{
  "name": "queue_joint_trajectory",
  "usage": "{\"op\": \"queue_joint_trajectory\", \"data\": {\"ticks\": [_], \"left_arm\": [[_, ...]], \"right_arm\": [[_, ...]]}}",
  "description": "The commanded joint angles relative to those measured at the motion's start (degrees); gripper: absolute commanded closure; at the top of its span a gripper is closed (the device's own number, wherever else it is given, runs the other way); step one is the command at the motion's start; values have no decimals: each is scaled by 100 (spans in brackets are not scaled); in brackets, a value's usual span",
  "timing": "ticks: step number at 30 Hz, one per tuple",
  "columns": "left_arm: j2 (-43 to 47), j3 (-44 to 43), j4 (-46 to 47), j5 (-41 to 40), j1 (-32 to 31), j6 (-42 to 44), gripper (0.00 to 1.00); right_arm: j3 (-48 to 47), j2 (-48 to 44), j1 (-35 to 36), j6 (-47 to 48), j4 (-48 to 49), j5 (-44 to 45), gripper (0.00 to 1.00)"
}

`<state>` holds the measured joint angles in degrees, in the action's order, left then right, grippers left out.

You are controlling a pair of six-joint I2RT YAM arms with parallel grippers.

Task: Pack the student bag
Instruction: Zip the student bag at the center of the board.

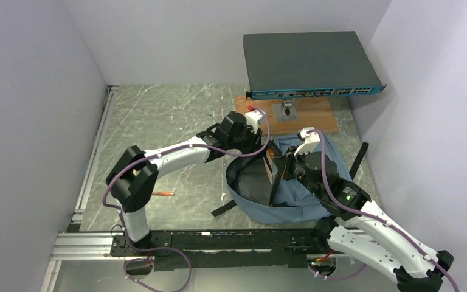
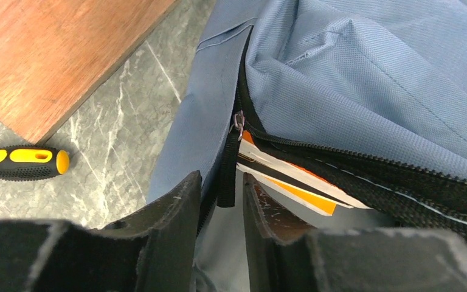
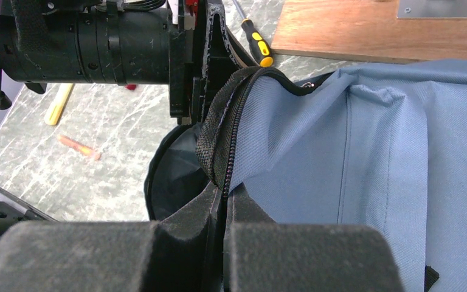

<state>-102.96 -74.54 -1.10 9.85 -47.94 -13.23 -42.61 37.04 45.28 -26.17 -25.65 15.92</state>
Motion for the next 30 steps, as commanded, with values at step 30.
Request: {"op": "queue_joint_trajectory", "data": {"ticks": [30], "left_arm": [[346,-187,-474,-272,-295,-79,66]], "right_arm": [[-28,-91,11,-107,385,-202,100]]}}
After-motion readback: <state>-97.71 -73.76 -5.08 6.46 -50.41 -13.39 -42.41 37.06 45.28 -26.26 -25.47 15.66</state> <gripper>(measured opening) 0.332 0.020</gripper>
